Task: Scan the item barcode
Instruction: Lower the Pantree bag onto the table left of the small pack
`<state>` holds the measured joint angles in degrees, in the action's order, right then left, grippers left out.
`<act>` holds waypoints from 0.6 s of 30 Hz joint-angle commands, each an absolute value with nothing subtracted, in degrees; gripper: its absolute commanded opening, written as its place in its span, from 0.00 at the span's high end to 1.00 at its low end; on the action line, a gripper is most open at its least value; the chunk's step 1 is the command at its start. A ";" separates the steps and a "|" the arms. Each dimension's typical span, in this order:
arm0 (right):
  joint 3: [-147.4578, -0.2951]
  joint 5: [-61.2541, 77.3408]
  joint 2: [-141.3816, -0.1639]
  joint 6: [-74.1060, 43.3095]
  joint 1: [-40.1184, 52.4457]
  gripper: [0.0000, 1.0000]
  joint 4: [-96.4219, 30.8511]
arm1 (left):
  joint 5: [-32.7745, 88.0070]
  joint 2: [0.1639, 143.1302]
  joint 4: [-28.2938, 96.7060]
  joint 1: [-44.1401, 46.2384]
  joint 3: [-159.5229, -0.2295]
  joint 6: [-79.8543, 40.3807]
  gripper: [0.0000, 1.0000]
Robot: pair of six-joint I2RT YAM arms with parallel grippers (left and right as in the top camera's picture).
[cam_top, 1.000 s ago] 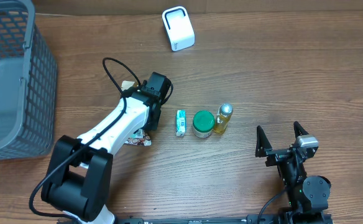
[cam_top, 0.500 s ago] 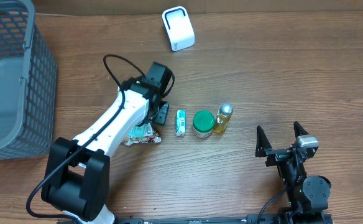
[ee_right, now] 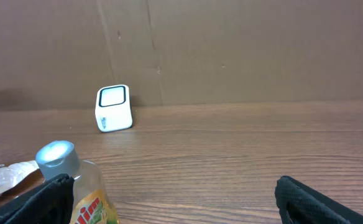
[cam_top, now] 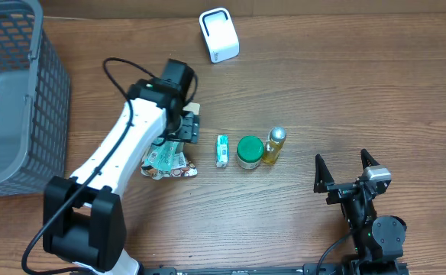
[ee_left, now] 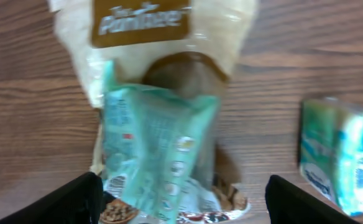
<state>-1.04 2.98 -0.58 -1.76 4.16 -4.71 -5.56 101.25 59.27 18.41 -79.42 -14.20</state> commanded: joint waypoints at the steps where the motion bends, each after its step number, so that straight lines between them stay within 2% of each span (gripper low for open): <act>1: -0.45 2.85 -0.16 -2.17 4.38 0.00 -4.49 | -2.61 100.01 59.79 15.79 -78.72 -15.75 0.30; 3: -0.45 2.85 -0.16 -2.17 4.38 0.00 -4.49 | -1.48 100.01 59.77 14.96 -78.70 -15.88 0.41; 4: -0.45 2.85 -0.16 -2.17 4.38 0.00 -4.49 | -1.17 100.01 59.72 14.74 -78.59 -15.86 0.42; 15: -0.45 2.85 -0.16 -2.17 4.38 0.00 -4.49 | -1.37 100.01 59.51 14.59 -76.60 -11.92 0.40; 18: -0.45 2.85 -0.16 -2.17 4.38 0.00 -4.49 | -1.39 100.01 58.87 14.66 -75.83 -11.75 0.44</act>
